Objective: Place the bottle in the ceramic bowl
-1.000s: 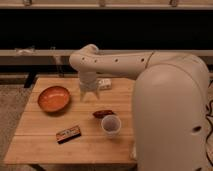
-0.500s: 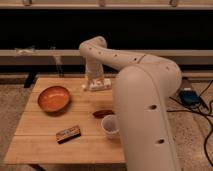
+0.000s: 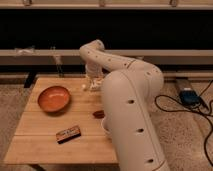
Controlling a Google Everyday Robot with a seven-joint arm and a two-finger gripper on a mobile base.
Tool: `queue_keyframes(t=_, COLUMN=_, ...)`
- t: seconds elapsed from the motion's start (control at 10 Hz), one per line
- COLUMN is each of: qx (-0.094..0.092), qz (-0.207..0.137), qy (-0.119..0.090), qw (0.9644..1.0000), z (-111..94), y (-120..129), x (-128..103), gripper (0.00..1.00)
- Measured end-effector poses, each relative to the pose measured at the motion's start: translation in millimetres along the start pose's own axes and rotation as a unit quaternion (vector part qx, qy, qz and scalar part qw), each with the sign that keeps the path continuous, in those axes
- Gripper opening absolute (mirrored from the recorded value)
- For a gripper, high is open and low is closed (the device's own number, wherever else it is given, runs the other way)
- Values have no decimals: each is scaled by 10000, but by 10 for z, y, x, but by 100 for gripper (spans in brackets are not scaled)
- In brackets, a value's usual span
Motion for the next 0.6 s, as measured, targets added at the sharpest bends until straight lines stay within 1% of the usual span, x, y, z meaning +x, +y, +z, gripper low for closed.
queue_keyframes(t=0.2, qx=157, qz=-189, qy=-73, qw=9997, z=74, y=-114, x=-144, gripper=65)
queue_keyframes(t=0.3, qx=232, qz=-244, qy=-51, qw=9994, z=102, y=-192, x=-190, gripper=65)
queue_keyframes(t=0.4, qx=290, qz=-275, qy=30, qw=9992, z=155, y=-296, x=-233, gripper=65)
queue_keyframes(t=0.5, qx=249, qz=-332, qy=112, qw=9991, z=200, y=-317, x=-262, gripper=65)
queue_keyframes(t=0.6, qx=147, qz=-440, qy=169, qw=9988, z=231, y=-336, x=-285, gripper=65)
